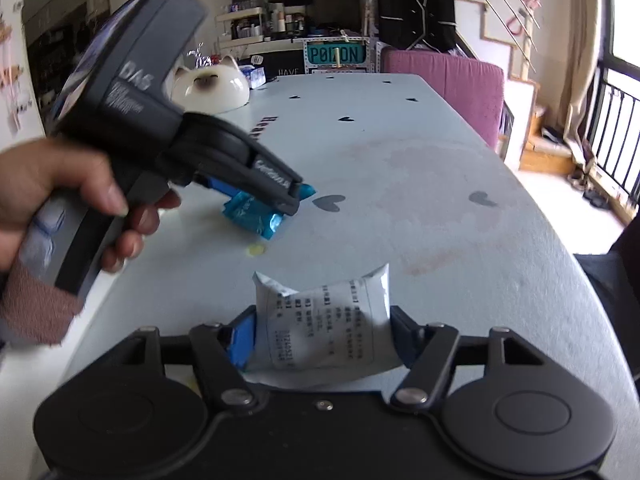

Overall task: Organize soft objects
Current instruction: 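Grasp the blue packet with the left tool while the right tool grasps the white paper packet, then carry the blue packet and white paper packet over the tray with both tools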

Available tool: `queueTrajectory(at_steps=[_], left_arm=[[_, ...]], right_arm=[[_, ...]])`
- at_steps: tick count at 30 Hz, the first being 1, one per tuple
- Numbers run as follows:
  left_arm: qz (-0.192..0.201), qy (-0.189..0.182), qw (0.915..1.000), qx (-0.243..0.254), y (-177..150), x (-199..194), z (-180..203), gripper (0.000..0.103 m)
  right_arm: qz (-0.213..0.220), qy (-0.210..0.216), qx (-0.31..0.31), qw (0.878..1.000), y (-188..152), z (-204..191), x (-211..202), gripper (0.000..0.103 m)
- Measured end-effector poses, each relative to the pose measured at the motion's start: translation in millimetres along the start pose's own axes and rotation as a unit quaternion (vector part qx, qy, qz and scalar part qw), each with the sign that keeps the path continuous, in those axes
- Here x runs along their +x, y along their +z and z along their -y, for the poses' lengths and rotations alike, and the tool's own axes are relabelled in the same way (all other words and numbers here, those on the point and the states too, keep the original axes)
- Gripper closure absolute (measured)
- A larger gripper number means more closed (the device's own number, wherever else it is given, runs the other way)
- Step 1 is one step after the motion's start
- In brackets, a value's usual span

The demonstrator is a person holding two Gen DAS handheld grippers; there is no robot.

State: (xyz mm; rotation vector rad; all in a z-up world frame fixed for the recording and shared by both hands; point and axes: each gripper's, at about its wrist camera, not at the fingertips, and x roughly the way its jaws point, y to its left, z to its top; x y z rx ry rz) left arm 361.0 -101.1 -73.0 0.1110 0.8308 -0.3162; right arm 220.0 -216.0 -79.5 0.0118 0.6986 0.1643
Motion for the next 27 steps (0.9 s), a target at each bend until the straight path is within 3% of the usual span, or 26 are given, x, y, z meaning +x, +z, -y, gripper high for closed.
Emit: queueTrajectory(at_steps=[5,16,27], left_arm=[[0.007,-0.006,0.9997,-0.021,-11,-22,3,0.06],[0.051,-0.011,0.9986,-0.006,-28,-109,17,0.06],[0.092,-0.007,0.9951,-0.036,-66,-181,-1,0.06]], right_arm=[[0.009,0.003,0.025,1.0,-3,1,-15,0.035],[0.035,-0.013,0.058,0.998,-6,0,-52,0.034],[0.046,-0.009,0.069,0.996,-8,-12,-84,0.034]])
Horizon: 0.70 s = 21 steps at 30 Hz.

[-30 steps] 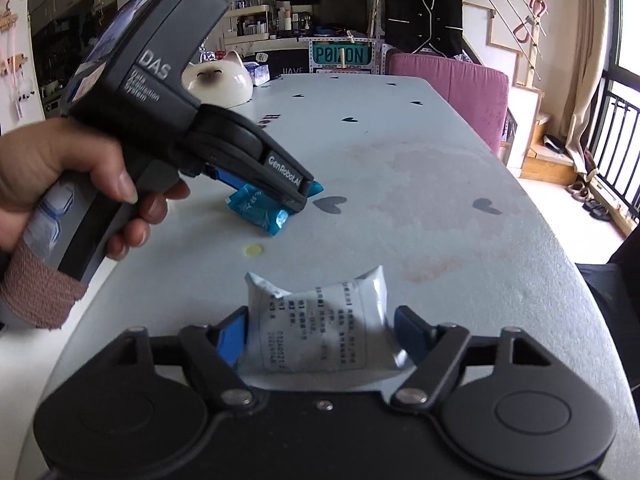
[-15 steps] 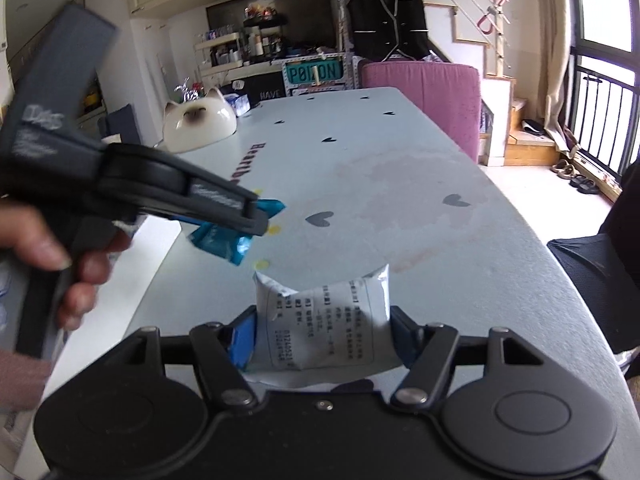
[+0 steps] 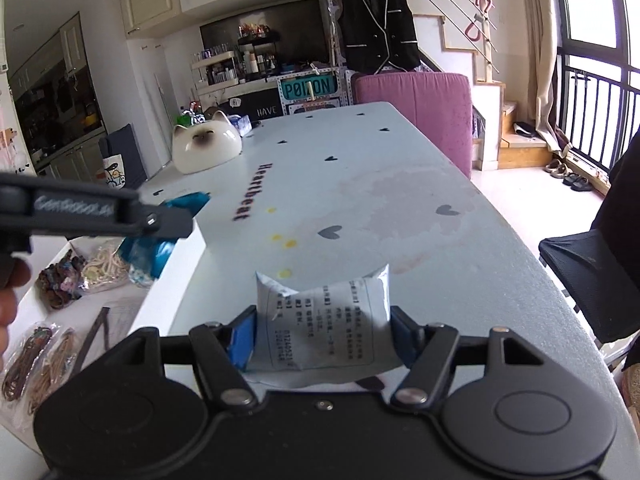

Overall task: Organize soft objects
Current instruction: 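Carry the blue packet and white paper packet over the tray with both tools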

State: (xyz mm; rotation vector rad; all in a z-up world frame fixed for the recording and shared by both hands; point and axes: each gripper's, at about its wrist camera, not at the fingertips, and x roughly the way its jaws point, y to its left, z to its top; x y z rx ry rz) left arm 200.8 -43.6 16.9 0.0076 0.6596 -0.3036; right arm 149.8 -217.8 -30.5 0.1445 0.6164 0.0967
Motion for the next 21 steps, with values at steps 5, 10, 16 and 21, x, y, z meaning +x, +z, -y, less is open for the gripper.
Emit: queueTrajectory(at_steps=[5,10,16,21], left_arm=[[0.004,0.01,0.9999,-0.006,-11,-26,-17,0.06],[0.017,0.023,0.9996,-0.008,-19,-50,-41,0.06],[0.03,0.044,0.9984,-0.021,-26,-71,-72,0.06],[0.036,0.067,0.9964,-0.038,-29,-81,-106,0.06]], right_arm=[[0.004,0.005,-0.001,1.0,-2,-13,-9,0.034],[0.013,0.015,-0.003,1.0,-2,-27,-17,0.034],[0.021,0.027,-0.013,0.999,2,-47,-22,0.034],[0.022,0.044,-0.022,0.999,6,-64,-22,0.034]])
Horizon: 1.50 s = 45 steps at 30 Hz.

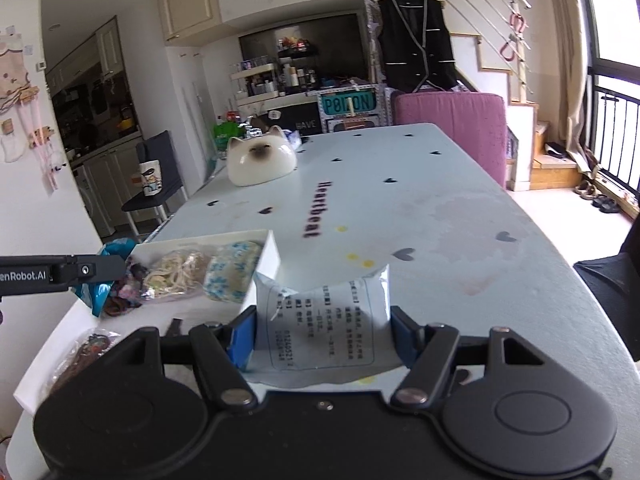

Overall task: Organize soft objects
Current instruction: 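Carry the blue packet and white paper packet over the tray with both tools, then lower the blue and white packets into the tray and open both tools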

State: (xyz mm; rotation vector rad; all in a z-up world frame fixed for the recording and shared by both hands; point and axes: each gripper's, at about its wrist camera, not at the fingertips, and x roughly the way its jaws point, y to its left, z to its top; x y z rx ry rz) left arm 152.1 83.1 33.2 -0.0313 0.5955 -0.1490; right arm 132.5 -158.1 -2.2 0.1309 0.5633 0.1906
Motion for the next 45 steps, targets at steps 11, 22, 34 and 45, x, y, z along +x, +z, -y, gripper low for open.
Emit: queueTrajectory(at_steps=[11,22,34,45], left_arm=[[-0.018,0.058,0.9978,-0.026,-1,16,-74,0.06],[-0.105,0.055,0.993,-0.001,-32,81,-94,0.06],[-0.103,0.057,0.9928,-0.022,-35,80,-121,0.054],[-0.077,0.034,0.9958,-0.035,-35,58,-124,0.051]], right_arm=[[-0.017,0.063,-0.002,0.998,22,-37,21,0.034],[-0.071,0.109,-0.016,0.991,36,-89,64,0.034],[-0.119,0.158,-0.007,0.98,36,-143,124,0.006],[-0.133,0.151,0.028,0.979,32,-130,131,0.036]])
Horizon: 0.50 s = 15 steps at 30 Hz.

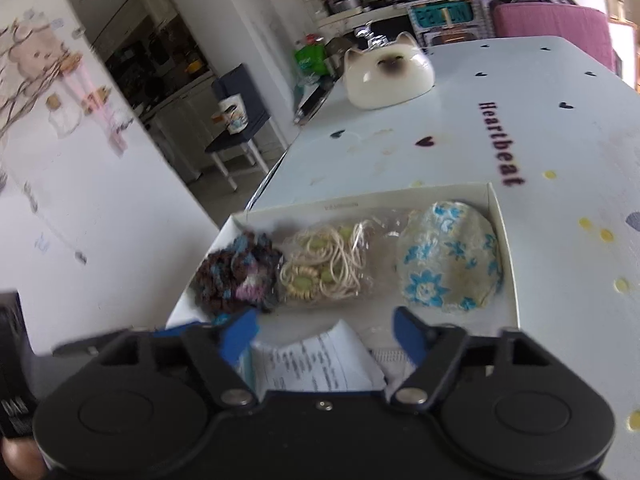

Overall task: Organize soft objects
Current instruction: 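Lower the blue and white packets into the tray and open both tools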

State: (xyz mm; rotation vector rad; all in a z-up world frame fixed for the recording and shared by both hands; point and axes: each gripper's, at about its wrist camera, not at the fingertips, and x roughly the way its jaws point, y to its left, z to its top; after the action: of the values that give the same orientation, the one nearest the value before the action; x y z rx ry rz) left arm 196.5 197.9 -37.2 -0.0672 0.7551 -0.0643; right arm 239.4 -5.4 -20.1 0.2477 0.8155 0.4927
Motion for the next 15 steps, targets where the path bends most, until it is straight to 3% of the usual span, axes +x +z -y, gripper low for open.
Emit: queueTrajectory(at_steps=[4,7,15], left_arm=[[0.007,-0.007,0.9999,0.002,1,-11,0,0.051],[0.002,-0.012,0.9999,0.005,1,-11,0,0.058],[-0.019,-0.01,0.9998,0.006,-3,-3,-3,0.068]], right_arm=[[-0.035,-0.003,-0.065,0.997,-12,-9,3,0.063],[-0.069,-0.01,-0.121,0.99,-23,-22,15,0.082],[-0.066,-0.034,-0.151,0.986,-27,-38,45,0.086]])
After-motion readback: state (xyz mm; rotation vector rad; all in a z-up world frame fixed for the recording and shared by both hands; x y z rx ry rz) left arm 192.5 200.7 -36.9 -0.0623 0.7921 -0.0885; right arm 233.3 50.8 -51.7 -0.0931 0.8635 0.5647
